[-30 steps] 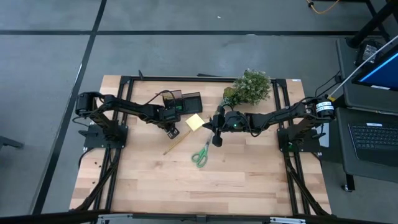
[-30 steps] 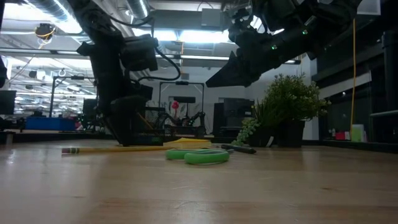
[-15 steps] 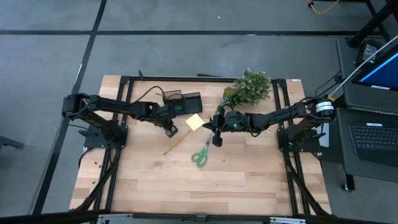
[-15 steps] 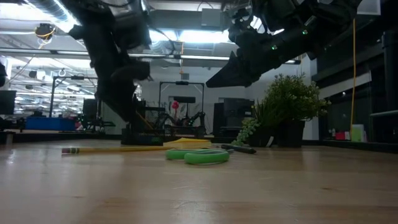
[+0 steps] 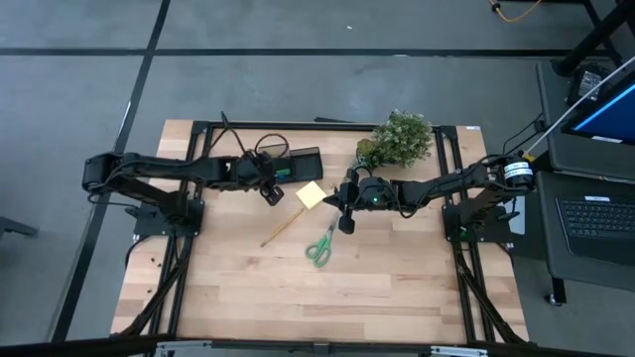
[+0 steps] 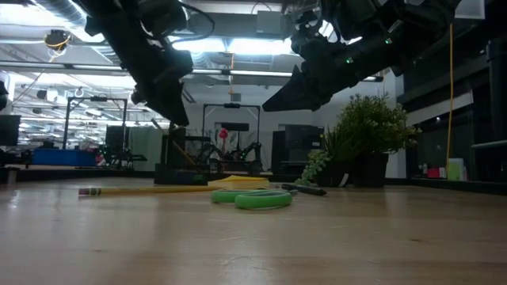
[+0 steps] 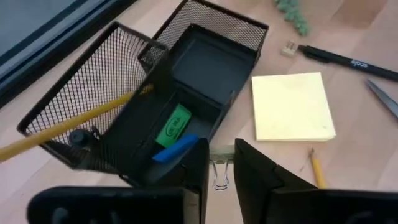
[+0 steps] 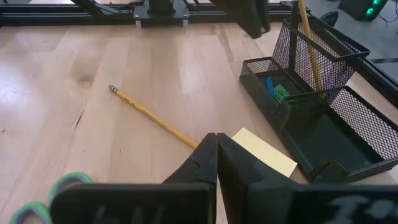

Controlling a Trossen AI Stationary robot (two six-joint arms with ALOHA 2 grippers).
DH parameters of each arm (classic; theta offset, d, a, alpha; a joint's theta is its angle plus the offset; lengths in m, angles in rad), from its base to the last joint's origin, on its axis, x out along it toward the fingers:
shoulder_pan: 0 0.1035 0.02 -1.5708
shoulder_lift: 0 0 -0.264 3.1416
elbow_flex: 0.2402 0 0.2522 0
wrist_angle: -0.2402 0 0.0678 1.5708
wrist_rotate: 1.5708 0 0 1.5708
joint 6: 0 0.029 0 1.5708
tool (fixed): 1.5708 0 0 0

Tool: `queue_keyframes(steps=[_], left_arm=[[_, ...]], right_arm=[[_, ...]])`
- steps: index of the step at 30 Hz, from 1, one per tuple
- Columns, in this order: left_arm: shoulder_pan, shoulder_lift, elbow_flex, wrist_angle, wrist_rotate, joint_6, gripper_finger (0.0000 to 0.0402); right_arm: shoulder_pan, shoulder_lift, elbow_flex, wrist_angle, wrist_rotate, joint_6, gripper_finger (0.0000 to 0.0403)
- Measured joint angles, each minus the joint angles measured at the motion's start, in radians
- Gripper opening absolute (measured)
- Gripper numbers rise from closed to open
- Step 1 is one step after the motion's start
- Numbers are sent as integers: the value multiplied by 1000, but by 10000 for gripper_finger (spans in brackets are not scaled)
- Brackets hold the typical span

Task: Pick and place office supplies into organizer
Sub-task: Put the left yellow paper clip into the black desk organizer

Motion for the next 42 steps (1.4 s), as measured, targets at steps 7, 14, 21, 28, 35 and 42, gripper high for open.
queue_keyframes(steps=[7, 14, 21, 28, 35, 42], left_arm=[[44, 28, 0, 5, -4, 36, 49], [85, 74, 0, 5, -3, 97, 50], [96, 157, 0, 6, -8, 116, 50], [95, 226, 0, 21, -13, 130, 50], [95, 255, 0, 21, -55, 139, 50], [95, 255, 1, 21, -17, 143, 54]], right_arm=[[0, 0, 0, 0, 0, 0, 12], [0, 0, 0, 0, 0, 0, 12], [0, 0, 0, -2, 0, 0, 12], [0, 0, 0, -5, 0, 0, 12], [0, 0, 0, -6, 0, 0, 12], [0, 0, 0, -6, 0, -1, 12]])
